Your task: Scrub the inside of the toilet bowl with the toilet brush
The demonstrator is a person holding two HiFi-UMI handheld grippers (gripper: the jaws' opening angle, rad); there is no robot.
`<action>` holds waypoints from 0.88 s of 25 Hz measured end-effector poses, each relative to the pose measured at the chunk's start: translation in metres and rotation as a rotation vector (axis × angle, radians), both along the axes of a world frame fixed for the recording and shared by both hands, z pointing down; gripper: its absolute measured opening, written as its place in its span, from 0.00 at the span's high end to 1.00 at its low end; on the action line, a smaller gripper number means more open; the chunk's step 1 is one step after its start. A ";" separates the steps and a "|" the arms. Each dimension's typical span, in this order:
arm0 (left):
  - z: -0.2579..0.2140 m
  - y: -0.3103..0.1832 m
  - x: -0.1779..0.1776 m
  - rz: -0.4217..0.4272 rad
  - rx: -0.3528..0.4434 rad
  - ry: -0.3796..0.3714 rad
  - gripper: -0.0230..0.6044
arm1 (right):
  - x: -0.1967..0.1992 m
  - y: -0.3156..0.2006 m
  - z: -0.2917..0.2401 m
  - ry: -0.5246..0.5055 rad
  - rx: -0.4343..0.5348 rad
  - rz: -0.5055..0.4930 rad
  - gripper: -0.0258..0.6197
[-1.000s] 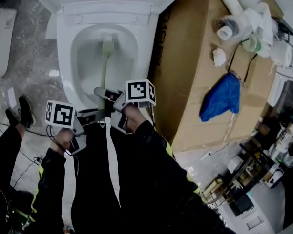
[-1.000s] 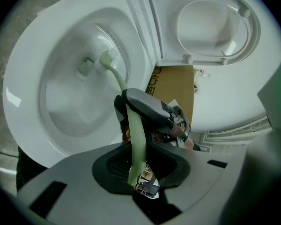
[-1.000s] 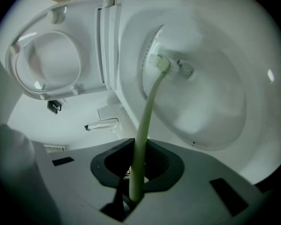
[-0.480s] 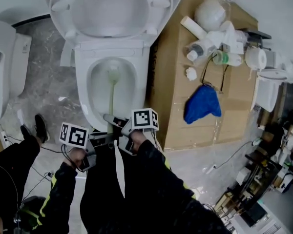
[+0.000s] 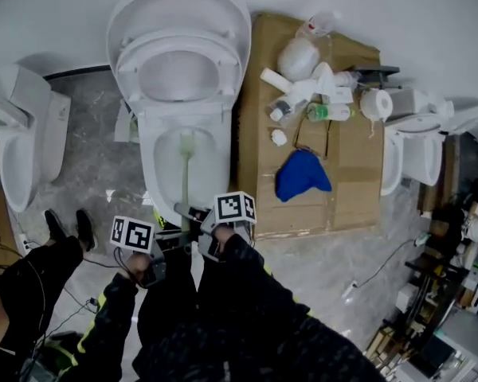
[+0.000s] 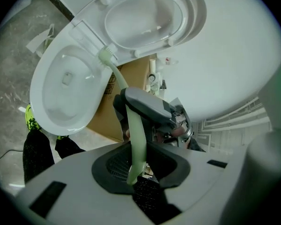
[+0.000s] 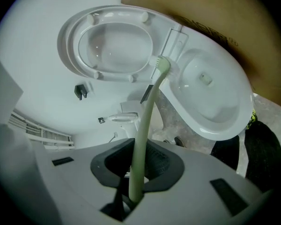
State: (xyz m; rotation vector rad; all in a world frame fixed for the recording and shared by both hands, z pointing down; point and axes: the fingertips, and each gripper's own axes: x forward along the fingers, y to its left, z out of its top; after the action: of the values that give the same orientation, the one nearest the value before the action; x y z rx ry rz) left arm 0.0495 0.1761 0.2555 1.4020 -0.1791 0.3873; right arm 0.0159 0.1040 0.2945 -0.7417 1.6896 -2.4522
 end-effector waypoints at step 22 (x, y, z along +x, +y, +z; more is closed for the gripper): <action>-0.113 0.047 0.041 -0.050 0.158 -0.056 0.82 | 0.033 0.047 -0.126 -0.098 0.142 -0.080 0.87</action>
State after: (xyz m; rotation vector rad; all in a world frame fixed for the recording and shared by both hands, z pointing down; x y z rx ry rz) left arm 0.0909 0.2232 0.1421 1.5401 -0.2957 0.3777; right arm 0.0487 0.1507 0.1684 -0.5395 1.8664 -2.3449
